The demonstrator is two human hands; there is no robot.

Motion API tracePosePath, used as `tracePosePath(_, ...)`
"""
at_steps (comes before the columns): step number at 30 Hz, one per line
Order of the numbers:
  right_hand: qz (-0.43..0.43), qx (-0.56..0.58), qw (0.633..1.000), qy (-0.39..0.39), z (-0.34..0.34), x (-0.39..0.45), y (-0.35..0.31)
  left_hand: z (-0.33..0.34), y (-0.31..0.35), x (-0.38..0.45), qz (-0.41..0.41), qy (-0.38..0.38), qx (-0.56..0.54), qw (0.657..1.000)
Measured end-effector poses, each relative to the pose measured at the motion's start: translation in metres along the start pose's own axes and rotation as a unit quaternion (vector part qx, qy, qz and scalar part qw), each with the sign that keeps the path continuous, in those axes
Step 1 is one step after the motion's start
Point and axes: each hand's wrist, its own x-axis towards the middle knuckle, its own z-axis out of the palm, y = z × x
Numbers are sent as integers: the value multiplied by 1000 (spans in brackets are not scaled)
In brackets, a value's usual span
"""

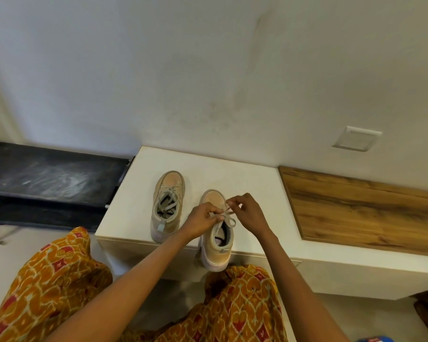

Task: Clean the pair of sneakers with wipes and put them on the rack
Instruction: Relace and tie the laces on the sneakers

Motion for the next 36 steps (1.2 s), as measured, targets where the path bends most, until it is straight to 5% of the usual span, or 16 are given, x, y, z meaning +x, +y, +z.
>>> tracePosePath(3, -26, 54, 994, -88, -12, -6, -13, 1, 2, 2, -4, 12, 10, 1000)
tracePosePath(7, -43, -102, 969, -221, -13, -4, -15, 5, 7, 5, -40, 43, -27, 998)
tracePosePath(22, 0, -11, 996, -85, -3, -13, -4, 15, 17, 10, -116, 69, -53, 989)
tracePosePath(31, 86, 116, 989, -40, 0, -22, 13, 14, 7, 2, -51, 69, -54, 995)
tracePosePath(36, 17, 14, 999, 39, -9, -23, 14, 7, 8, 5, -3, 18, 8, 1000)
